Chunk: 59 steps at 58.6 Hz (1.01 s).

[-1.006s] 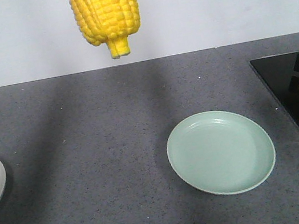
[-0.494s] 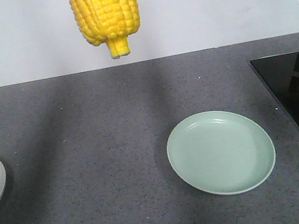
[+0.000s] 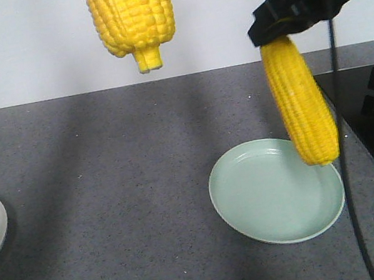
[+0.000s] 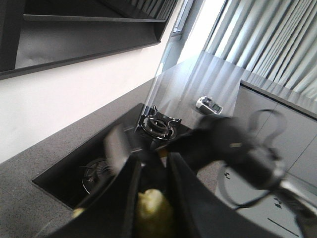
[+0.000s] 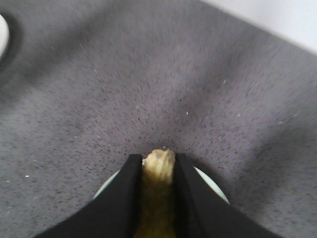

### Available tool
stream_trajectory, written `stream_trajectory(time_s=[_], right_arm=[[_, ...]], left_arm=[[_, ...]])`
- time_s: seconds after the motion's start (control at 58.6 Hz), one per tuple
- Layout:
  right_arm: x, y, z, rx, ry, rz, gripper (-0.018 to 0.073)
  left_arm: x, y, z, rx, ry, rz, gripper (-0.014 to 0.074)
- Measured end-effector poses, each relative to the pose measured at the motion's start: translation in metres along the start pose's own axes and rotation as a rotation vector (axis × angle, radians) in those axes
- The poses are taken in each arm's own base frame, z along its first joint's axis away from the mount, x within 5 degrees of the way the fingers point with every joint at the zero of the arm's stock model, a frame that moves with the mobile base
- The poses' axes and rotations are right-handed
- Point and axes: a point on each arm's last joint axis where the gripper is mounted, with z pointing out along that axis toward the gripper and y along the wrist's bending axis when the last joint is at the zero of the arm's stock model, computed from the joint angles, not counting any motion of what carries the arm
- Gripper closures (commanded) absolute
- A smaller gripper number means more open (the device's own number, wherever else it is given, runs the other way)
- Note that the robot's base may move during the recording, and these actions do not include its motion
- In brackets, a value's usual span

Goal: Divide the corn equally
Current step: 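Lower the right gripper's corn cob onto the pale green plate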

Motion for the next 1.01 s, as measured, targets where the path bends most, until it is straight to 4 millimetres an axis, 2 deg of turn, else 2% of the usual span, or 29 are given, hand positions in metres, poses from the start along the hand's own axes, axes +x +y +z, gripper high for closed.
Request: stream_trajectory(time_s=[0.051,0.171,0.256,0.324,0.426,0.58,0.887,1.006], right_arm=[[0.003,-0.012,0.028,-0.017,0.051,0.027,0.0565],[0.013,-0.032,0.077,-0.047,0.148,0.068,0.0561],[0.021,-0.041,0.102,-0.064,0.201,0.086,0.0557],[0.026,-0.046,0.114,-0.074,0.230,0.087,0.0547],[0.030,-0.048,0.123,-0.082,0.248,0.084,0.0520],[0.033,-0.048,0.125,-0.101,0.276,0.068,0.0441],[0.038,-0.049,0.132,-0.127,0.319,0.062,0.0163],[0.038,-0.049,0.132,-0.127,0.319,0.061,0.0117]], left_arm=[[0.000,0.000,0.000,0.000,0.000,0.000,0.0603],[0.000,0.000,0.000,0.000,0.000,0.000,0.0603],[0.000,0.000,0.000,0.000,0.000,0.000,0.0603],[0.000,0.000,0.000,0.000,0.000,0.000,0.0603],[0.000,0.000,0.000,0.000,0.000,0.000,0.0603],[0.000,0.000,0.000,0.000,0.000,0.000,0.0603],[0.000,0.000,0.000,0.000,0.000,0.000,0.0603],[0.000,0.000,0.000,0.000,0.000,0.000,0.0603]])
